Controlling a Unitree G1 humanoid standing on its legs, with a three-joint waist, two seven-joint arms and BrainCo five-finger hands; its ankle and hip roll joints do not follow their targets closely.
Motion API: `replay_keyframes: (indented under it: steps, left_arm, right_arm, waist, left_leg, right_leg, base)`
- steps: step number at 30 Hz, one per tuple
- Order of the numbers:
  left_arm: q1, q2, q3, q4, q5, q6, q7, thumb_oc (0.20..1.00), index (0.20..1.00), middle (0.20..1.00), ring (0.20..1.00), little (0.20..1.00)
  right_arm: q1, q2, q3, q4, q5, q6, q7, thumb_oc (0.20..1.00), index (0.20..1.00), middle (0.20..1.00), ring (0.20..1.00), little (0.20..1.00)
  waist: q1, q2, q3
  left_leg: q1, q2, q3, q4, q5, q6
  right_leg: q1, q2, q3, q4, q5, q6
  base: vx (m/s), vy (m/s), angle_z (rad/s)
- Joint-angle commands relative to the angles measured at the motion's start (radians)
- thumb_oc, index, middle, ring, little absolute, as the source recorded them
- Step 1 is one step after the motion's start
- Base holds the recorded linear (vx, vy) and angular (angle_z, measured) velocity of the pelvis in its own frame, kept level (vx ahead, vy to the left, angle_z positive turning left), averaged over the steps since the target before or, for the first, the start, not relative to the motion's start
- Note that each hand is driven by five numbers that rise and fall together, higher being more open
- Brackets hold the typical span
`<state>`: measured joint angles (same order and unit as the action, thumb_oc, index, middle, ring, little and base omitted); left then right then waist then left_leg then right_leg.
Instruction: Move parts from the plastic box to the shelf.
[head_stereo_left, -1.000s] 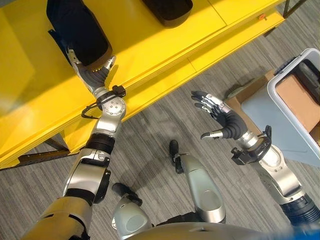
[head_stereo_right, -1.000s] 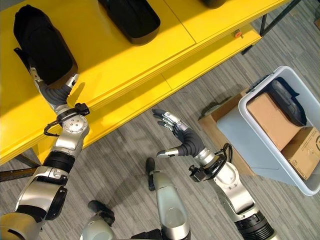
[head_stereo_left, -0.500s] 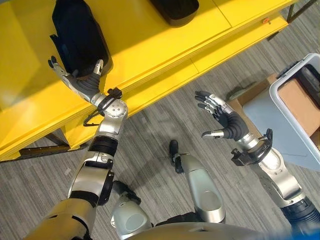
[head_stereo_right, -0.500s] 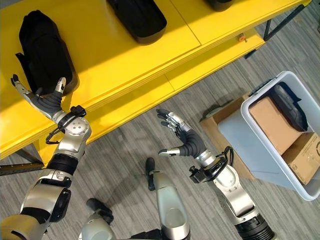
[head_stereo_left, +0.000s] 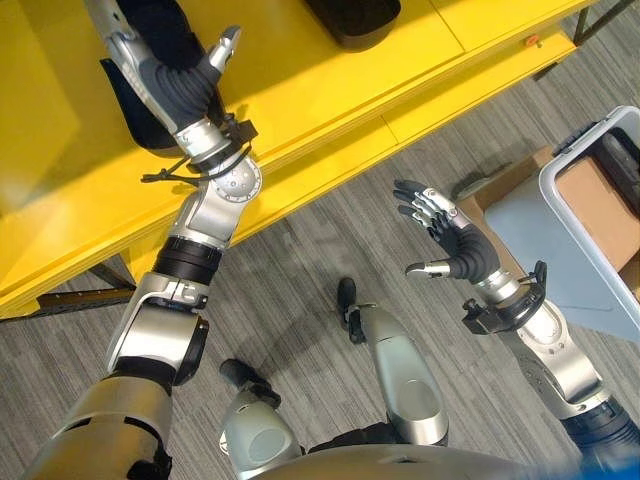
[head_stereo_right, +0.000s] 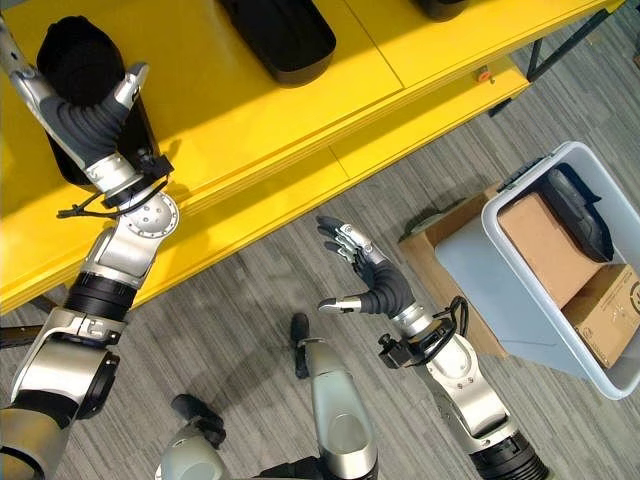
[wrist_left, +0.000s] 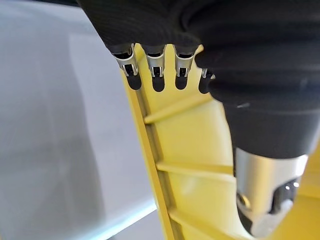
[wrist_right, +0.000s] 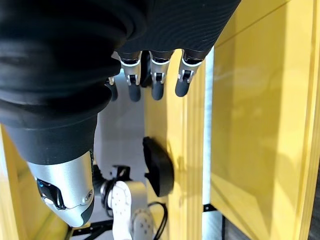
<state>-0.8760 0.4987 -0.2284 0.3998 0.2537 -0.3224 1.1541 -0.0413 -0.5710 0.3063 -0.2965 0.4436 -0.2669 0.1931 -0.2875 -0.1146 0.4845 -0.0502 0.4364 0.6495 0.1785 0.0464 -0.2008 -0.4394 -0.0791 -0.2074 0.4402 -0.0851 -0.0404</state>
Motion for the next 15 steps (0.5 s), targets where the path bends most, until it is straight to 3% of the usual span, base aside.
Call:
replay_keyframes:
  steps: [1, 6, 9, 15]
  left_arm:
    - [-0.014, 0.071, 0.009, 0.016, -0.025, -0.037, -0.034, 1.0, 1.0, 1.0, 1.0, 1.0]
    - [-0.072, 0.085, -0.007, 0.093, -0.009, -0.052, -0.008, 1.0, 1.0, 1.0, 1.0, 1.0]
    - [-0.065, 0.094, 0.029, 0.08, -0.015, -0.066, 0.073, 1.0, 1.0, 1.0, 1.0, 1.0]
    - [0.088, 0.058, 0.11, 0.016, -0.092, -0.011, 0.108, 1.0, 1.0, 1.0, 1.0, 1.0]
  right_arm:
    - [-0.002, -0.013, -0.002, -0.092, -0.021, -0.051, 0.006, 1.0, 1.0, 1.0, 1.0, 1.0]
    - [0.018, -0.019, -0.018, -0.092, -0.009, -0.062, 0.029, 1.0, 1.0, 1.0, 1.0, 1.0]
    - [0.057, -0.012, -0.031, -0.082, -0.001, -0.107, 0.056, 1.0, 1.0, 1.0, 1.0, 1.0]
    - [0.07, 0.014, -0.017, -0.084, -0.039, -0.117, 0.026, 1.0, 1.0, 1.0, 1.0, 1.0]
  waist:
    - [-0.037, -0.015, -0.049]
    - [-0.059, -0.016, -0.055]
    - [-0.064, -0.01, -0.061]
    - [-0.037, 0.013, -0.065]
  left_leg:
    - [-0.089, 0.061, -0.008, 0.128, -0.032, 0.009]
    - [-0.079, 0.065, 0.006, 0.12, -0.024, 0.002]
    - [-0.067, 0.053, 0.011, 0.106, -0.029, 0.005]
    - [-0.05, 0.038, -0.007, 0.101, -0.031, 0.013]
  right_leg:
    - [0.025, -0.04, 0.039, -0.008, -0.088, 0.131]
    - [0.024, -0.023, 0.052, -0.022, -0.084, 0.13]
    - [0.029, -0.019, 0.053, -0.029, -0.084, 0.132]
    - [0.057, -0.038, 0.039, -0.027, -0.094, 0.13]
  base:
    - [-0.01, 0.002, -0.04]
    - [0.0, -0.017, -0.05]
    - [-0.02, -0.043, -0.13]
    - [-0.01, -0.01, -0.01]
